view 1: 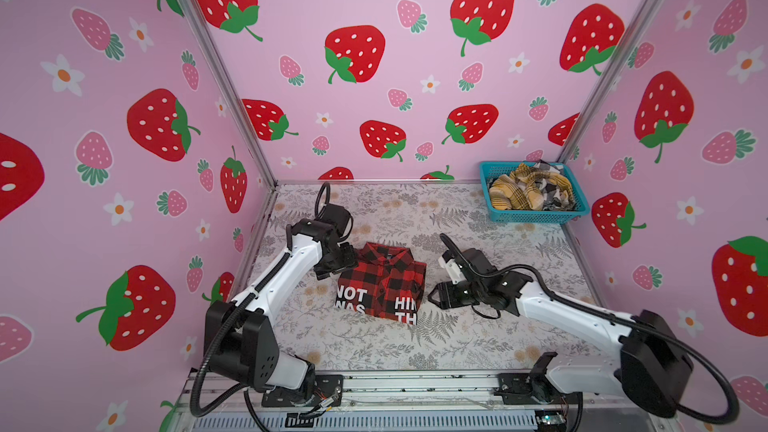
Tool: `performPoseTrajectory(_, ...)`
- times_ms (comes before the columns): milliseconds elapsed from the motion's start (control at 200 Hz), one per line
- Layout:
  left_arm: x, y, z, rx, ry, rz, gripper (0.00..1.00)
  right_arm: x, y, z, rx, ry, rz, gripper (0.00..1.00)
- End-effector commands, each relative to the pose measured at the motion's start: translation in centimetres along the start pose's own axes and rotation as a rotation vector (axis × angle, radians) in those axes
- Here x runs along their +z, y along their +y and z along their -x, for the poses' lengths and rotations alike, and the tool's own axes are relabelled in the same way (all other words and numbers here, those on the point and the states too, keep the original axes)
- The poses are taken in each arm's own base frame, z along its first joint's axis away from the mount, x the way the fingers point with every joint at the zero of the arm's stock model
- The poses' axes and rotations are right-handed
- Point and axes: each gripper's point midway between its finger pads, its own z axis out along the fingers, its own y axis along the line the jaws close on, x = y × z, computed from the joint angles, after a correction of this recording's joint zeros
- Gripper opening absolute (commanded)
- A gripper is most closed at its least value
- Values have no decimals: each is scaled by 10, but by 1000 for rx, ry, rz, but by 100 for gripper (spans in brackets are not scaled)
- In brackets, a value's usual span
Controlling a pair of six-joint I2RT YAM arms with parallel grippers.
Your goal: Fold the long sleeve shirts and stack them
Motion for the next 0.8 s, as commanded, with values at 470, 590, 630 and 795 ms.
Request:
performPoseTrajectory(470, 66, -32, -17, -61, 142, -220, 55, 52, 2, 17, 29, 4, -172, 9)
performPoseTrajectory(590, 63, -47, -39, -22, 156, -211, 66, 31, -30, -1, 65, 11, -309, 0)
performPoseTrajectory(630, 62, -52, -46, -1, 158, -204, 69, 26, -42, -13, 86, 24, -327, 1)
performPoseTrajectory(795, 57, -39, -53, -12, 148, -156, 74, 27, -69, -46, 176, 73, -272, 0)
